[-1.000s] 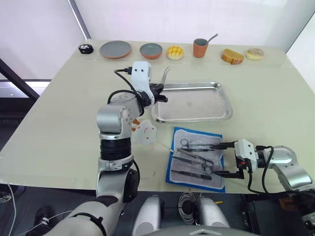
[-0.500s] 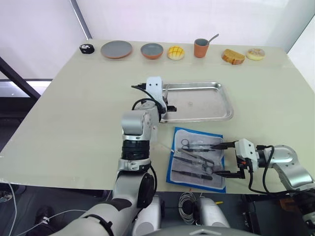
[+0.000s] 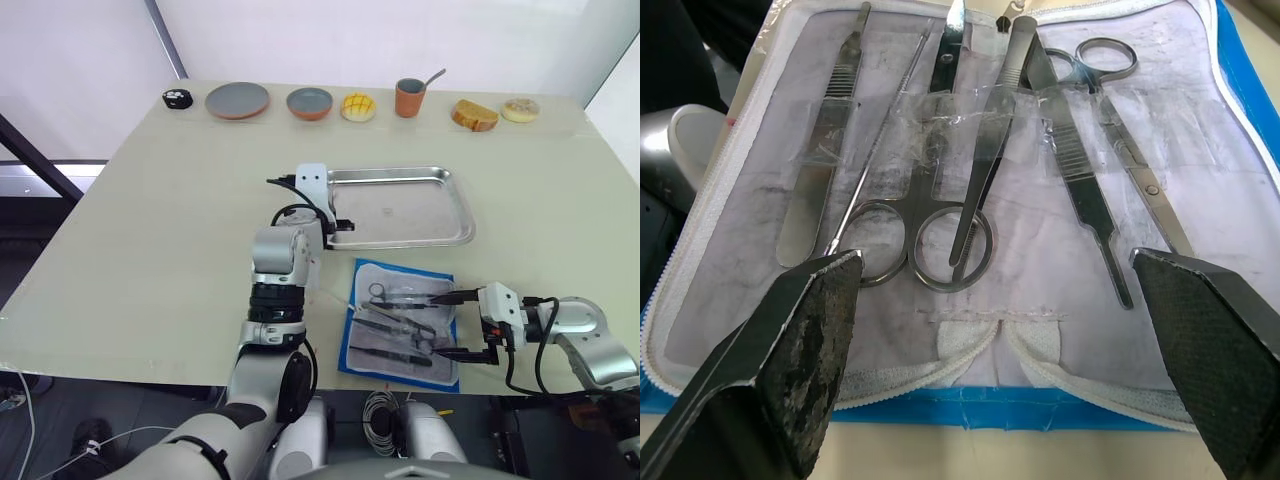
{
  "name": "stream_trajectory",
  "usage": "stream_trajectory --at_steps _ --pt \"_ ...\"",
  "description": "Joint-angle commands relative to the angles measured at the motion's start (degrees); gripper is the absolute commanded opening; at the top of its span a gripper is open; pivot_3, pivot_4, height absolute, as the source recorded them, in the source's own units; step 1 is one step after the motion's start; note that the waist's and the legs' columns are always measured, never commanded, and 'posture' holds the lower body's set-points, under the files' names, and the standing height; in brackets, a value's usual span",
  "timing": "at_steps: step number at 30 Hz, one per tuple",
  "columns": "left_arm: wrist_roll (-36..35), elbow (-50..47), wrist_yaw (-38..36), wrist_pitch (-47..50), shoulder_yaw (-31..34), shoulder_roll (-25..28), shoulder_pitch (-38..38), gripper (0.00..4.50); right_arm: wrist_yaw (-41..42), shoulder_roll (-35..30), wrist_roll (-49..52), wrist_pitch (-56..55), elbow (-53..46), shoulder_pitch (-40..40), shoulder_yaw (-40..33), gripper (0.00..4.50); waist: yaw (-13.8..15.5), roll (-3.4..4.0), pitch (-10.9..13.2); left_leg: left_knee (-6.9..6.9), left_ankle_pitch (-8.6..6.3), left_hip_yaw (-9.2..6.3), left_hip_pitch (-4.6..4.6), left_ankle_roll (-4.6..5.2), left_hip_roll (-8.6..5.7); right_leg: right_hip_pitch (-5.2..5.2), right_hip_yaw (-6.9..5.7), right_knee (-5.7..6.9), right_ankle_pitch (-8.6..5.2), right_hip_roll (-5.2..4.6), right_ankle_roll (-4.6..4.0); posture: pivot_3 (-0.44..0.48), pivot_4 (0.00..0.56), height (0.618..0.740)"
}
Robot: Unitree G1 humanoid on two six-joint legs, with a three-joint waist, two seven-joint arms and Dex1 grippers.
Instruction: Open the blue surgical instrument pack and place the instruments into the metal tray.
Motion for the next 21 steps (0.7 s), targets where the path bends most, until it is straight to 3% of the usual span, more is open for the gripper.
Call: stream_trajectory --at_steps 1,2,10,18,21 --pt "-0.4 -1.9 0.2 -0.1 -0.6 -0.5 -0.2 1.52 -0.4 -0.9 -3.8 1.5 2.4 1.9 1.7 4.5 0.0 0.0 0.0 0.0 0.0 0.0 0.0 0.0 0.0 0.0 0.0 0.0 0.0 0.0 0.0 0.0 0.15 0.74" --pt "-0.5 -2.1 0.1 0.1 -0.5 -0.6 -0.2 1.68 -0.4 -0.9 -3.9 1.4 2.5 1.8 1.7 4.5 0.0 0.0 0.0 0.0 0.0 0.0 0.0 -0.01 0.0 0.0 0.0 0.0 0.0 0.0 0.0 0.0 0.15 0.74" --pt "-6.8 -8.1 -5.6 0.8 1.4 -1.0 1.4 1.68 -0.6 -0.7 -3.9 1.2 2.7 1.8 1.7 4.5 0.0 0.0 0.0 -0.02 0.01 0.0 0.0 -0.03 0.0 0.0 0.0 -0.01 0.0 0.0 0.0 0.0 0.15 0.74" --pt "-17.6 -19.7 -29.0 -5.7 -3.1 11.3 8.2 1.68 -1.0 -0.5 -3.8 1.1 3.3 1.5 1.5 4.5 -0.5 0.01 0.0 -0.29 0.07 0.15 0.26 -0.13 0.01 0.07 0.13 -0.02 0.0 -0.02 -0.01 0.0 0.15 0.74" --pt "-20.1 -21.2 -43.3 -16.4 -5.2 17.8 13.6 1.68 -1.1 -0.2 -3.9 0.9 3.8 1.2 1.6 4.5 -0.5 0.02 0.0 -0.46 0.08 0.28 0.41 -0.14 0.02 0.13 0.21 -0.08 -0.01 -0.04 -0.01 0.0 0.15 0.74"
